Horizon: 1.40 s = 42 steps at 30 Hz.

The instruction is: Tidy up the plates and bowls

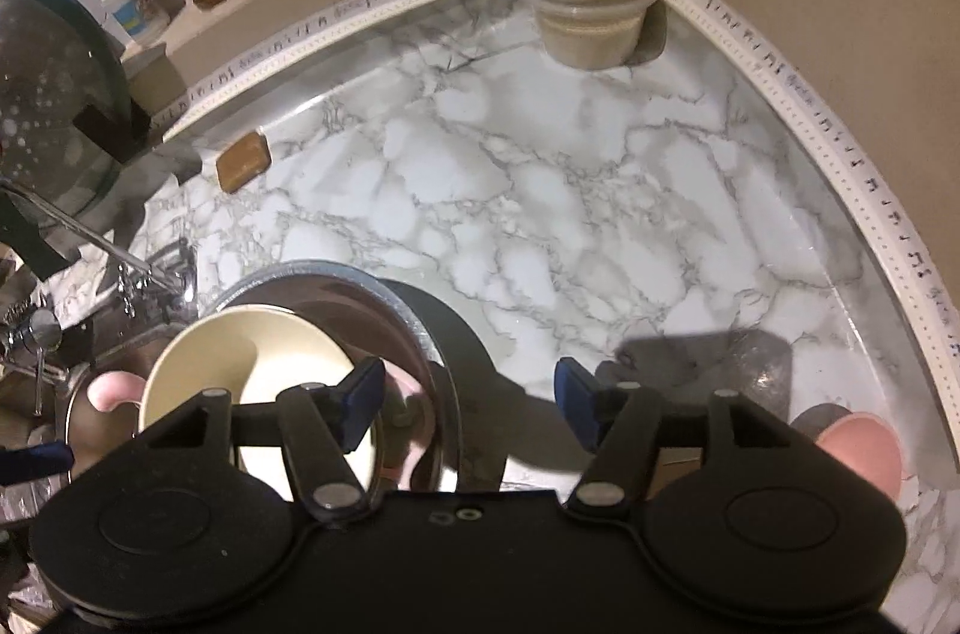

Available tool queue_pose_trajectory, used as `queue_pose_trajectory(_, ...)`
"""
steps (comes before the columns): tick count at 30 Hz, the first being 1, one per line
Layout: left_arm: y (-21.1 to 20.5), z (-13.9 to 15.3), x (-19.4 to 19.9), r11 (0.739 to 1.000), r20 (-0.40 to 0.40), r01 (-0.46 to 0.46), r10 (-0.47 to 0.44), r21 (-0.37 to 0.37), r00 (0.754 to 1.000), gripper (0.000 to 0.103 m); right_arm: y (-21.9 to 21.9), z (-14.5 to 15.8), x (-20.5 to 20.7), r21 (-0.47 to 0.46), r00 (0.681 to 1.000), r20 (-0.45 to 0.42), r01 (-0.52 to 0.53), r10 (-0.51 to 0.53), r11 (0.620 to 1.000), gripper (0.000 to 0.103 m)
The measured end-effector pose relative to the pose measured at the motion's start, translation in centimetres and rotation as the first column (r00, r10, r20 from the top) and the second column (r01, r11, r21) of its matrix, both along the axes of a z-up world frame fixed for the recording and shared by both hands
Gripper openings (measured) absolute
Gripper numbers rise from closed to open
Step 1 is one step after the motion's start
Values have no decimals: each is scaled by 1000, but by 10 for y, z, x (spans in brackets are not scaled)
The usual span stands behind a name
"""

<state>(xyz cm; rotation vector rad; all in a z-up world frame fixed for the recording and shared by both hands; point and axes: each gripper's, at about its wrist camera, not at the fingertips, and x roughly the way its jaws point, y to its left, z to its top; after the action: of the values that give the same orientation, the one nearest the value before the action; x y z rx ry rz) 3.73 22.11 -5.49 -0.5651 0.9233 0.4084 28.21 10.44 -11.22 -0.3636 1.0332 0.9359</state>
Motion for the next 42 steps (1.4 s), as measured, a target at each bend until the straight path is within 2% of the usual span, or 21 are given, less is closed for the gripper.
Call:
queue_pose_trajectory(3, -2, -12, -4, 1000, -3, -17, 17, 2, 1000, 66, 4, -6, 3, -10, 1000, -5, -5, 5, 1000, 61)
queue_pose_trajectory(8, 2, -36, -9, 995, 4, -92, 93, -39, 996, 66, 10, -14, 7, -27, 1000, -6, -16, 16, 1000, 57)
queue_pose_trajectory(14, 5, -56, -9, 990, 0, -133, 133, -41, 991, 65, 16, -21, 9, -36, 999, -25, -23, 22, 999, 43)
queue_pose_trajectory(16, 7, -61, -8, 988, -1, -147, 147, -43, 989, 65, 17, -23, 9, -34, 999, -29, -20, 19, 999, 42)
queue_pose_trajectory(18, 8, -65, -8, 986, 6, -156, 156, -61, 988, 54, 19, -24, 10, -26, 999, -36, -21, 20, 999, 40)
queue_pose_trajectory(26, 11, -76, -3, 980, -4, -164, 164, -109, 986, 38, 29, -22, 10, 0, 998, -52, -47, 47, 999, 24)
queue_pose_trajectory(29, 12, -78, -2, 978, -1, -168, 170, -125, 986, 33, 31, -23, 12, 9, 997, -64, -53, 54, 999, 22)
queue_pose_trajectory(36, 13, -82, 0, 975, -2, -172, 173, -142, 985, 30, 36, -24, 15, 23, 994, -86, -70, 71, 997, 21)
queue_pose_trajectory(40, 12, -82, 1, 975, -2, -170, 171, -145, 985, 27, 37, -25, 18, 42, 990, -117, -78, 82, 996, 25)
queue_pose_trajectory(42, 11, -81, 2, 975, 2, -167, 169, -146, 986, 20, 37, -27, 22, 52, 987, -140, -73, 79, 996, 24)
